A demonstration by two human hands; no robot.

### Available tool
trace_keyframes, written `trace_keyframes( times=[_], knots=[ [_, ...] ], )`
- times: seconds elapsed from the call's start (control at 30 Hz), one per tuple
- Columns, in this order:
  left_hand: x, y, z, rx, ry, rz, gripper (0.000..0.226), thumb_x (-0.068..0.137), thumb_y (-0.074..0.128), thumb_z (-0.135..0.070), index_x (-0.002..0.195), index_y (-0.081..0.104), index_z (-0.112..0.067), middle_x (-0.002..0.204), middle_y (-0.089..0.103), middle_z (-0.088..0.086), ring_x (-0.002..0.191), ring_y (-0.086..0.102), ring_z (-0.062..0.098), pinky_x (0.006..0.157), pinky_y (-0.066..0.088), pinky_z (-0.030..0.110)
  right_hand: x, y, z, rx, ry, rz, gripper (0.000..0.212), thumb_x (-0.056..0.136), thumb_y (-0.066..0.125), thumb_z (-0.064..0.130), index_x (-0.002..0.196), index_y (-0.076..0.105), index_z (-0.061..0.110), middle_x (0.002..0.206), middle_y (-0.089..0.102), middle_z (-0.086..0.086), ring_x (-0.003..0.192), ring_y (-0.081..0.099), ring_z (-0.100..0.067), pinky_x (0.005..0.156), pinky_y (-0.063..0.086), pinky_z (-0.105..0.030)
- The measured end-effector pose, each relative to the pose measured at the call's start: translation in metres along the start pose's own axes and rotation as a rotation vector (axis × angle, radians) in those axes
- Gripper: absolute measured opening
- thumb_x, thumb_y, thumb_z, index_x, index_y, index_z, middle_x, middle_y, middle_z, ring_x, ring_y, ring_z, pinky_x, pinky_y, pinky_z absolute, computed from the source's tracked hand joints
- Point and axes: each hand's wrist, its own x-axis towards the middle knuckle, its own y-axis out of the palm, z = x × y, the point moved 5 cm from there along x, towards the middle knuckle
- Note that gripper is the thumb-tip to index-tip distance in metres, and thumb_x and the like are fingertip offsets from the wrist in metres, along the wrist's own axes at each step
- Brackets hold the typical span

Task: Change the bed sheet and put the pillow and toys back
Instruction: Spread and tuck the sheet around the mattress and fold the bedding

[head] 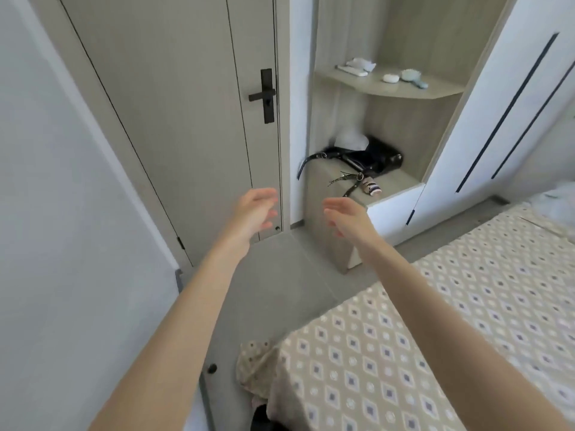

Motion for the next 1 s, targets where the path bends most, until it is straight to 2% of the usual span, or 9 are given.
trace_keyframes(
  times=[0.1,0.2,0.33,0.4,0.5,0.57,0.67,0.77,1.0],
  knots=[
    [0.087,-0.003,-0.025,0.043,0.012,0.056,0.019,0.095,0.05,-0.012,0.106,0.061,-0.022,0.106,0.062,-0.004,0.082,0.061,0.011,0.074,0.05,0.024,0.079,0.015,0.014,0.045,0.018,-0.065,0.025,0.091,0.054,0.015,0.114,0.061,0.022,0.11,0.064,0.006,0.091,0.056,-0.01,0.079,0.043,-0.024],
    [0.153,-0.004,-0.045,0.084,0.034,0.115,0.022,0.095,0.047,-0.013,0.11,0.061,-0.022,0.103,0.063,-0.007,0.083,0.062,0.01,0.071,0.05,0.022,0.134,0.024,0.027,0.067,0.033,-0.106,0.029,0.089,0.054,0.013,0.117,0.061,0.019,0.116,0.064,0.001,0.095,0.057,-0.014,0.078,0.043,-0.025],
    [0.236,0.002,-0.073,0.106,0.072,0.18,0.02,0.095,0.048,-0.013,0.107,0.061,-0.022,0.103,0.064,-0.005,0.081,0.062,0.009,0.076,0.051,0.025,0.199,0.028,0.047,0.05,0.051,-0.176,0.031,0.091,0.054,0.013,0.12,0.06,0.018,0.118,0.064,0.001,0.098,0.058,-0.011,0.091,0.048,-0.029],
    [0.275,0.011,-0.088,0.118,0.098,0.235,0.018,0.094,0.05,-0.015,0.102,0.061,-0.026,0.105,0.065,-0.003,0.083,0.063,0.01,0.079,0.051,0.027,0.23,0.024,0.055,0.046,0.051,-0.228,0.031,0.092,0.053,0.011,0.121,0.06,0.017,0.117,0.064,0.002,0.096,0.057,-0.009,0.083,0.047,-0.022],
    [0.328,0.03,-0.105,0.109,0.135,0.334,0.017,0.093,0.051,-0.017,0.101,0.062,-0.028,0.107,0.065,-0.005,0.086,0.064,0.009,0.074,0.052,0.023,0.271,0.019,0.059,0.048,0.059,-0.312,0.029,0.093,0.051,0.011,0.12,0.06,0.018,0.114,0.065,0.003,0.096,0.058,-0.01,0.08,0.044,-0.023],
    [0.359,0.049,-0.113,0.131,0.175,0.408,0.021,0.094,0.048,-0.017,0.106,0.062,-0.027,0.107,0.065,-0.008,0.091,0.065,0.009,0.073,0.052,0.02,0.296,0.012,0.059,0.041,0.07,-0.369,0.028,0.093,0.051,0.012,0.118,0.06,0.02,0.112,0.064,0.005,0.093,0.059,-0.009,0.08,0.044,-0.023],
    [0.411,0.089,-0.129,0.143,0.222,0.555,0.023,0.096,0.047,-0.015,0.111,0.061,-0.024,0.107,0.064,-0.009,0.093,0.064,0.008,0.08,0.052,0.025,0.336,-0.005,0.059,0.036,0.082,-0.481,0.026,0.093,0.051,0.013,0.116,0.059,0.023,0.111,0.064,0.006,0.094,0.06,-0.01,0.076,0.045,-0.022],
    [0.456,0.136,-0.151,0.16,0.246,0.723,0.022,0.097,0.046,-0.015,0.112,0.06,-0.023,0.106,0.064,-0.01,0.092,0.063,0.008,0.083,0.051,0.025,0.363,-0.03,0.062,0.051,0.126,-0.652,0.025,0.094,0.051,0.015,0.118,0.058,0.021,0.113,0.063,0.005,0.095,0.059,-0.012,0.071,0.044,-0.021],
    [0.485,0.243,-0.195,0.183,0.334,1.073,0.02,0.099,0.045,-0.012,0.106,0.06,-0.024,0.102,0.064,-0.008,0.088,0.062,0.01,0.086,0.051,0.03,0.369,-0.091,0.069,0.081,0.217,-0.987,0.027,0.094,0.052,0.012,0.12,0.058,0.016,0.113,0.062,0.0,0.092,0.058,-0.012,0.072,0.043,-0.022]
  ],
)
